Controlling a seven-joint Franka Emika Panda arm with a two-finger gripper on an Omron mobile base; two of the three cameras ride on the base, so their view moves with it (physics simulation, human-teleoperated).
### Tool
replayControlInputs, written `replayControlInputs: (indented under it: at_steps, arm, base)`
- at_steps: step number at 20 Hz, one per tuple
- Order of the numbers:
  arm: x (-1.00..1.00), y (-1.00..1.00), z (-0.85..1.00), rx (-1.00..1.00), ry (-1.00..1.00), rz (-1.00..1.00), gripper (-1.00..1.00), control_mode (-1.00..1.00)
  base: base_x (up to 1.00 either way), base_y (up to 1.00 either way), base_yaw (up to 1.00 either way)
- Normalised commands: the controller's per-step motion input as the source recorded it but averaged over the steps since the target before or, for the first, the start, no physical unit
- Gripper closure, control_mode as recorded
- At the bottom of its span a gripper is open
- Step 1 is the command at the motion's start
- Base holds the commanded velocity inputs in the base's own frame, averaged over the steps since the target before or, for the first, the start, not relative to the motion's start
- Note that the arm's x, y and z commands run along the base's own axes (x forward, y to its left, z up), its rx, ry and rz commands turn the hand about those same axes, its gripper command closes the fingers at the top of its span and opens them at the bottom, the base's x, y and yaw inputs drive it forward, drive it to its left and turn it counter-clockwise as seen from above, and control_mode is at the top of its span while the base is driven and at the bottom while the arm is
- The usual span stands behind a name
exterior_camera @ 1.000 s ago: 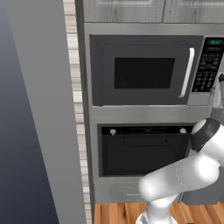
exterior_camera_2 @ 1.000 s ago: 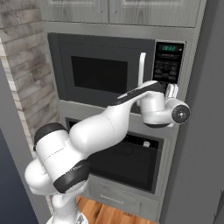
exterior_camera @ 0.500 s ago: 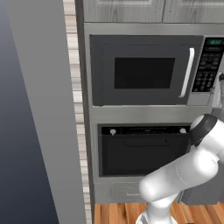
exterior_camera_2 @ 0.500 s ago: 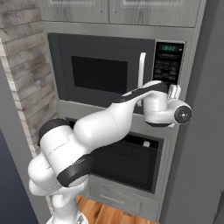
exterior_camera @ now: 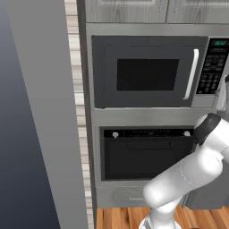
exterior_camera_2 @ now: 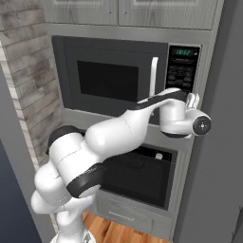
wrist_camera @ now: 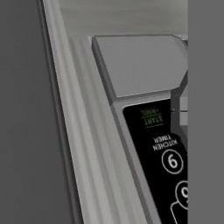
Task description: Place the bowl containing the tomato and squash in the microwave. Close the microwave door and press the start button to microwave the meal.
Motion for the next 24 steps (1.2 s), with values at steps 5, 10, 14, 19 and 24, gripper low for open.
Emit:
replayControlInputs:
  at_steps: [5,10,14,19,24]
  arm:
    - [0.17,0.00,-0.11,0.02,0.00,0.00,1.00,-1.00]
    - [0.22,-0.03,-0.04,0.03,0.00,0.00,1.00,-1.00]
    - [0.32,-0.13,-0.03,0.04,0.00,0.00,1.00,-1.00]
    - [0.30,-0.23,-0.11,0.04,0.00,0.00,1.00,-1.00]
    - [0.24,0.02,-0.48,0.00,-0.07,-0.04,1.00,-1.00]
  base:
    - [0.00,0.00,0.00]
    - [0.00,0.00,0.00]
    - [0.00,0.00,0.00]
    - [0.00,0.00,0.00]
    - [0.00,0.00,0.00]
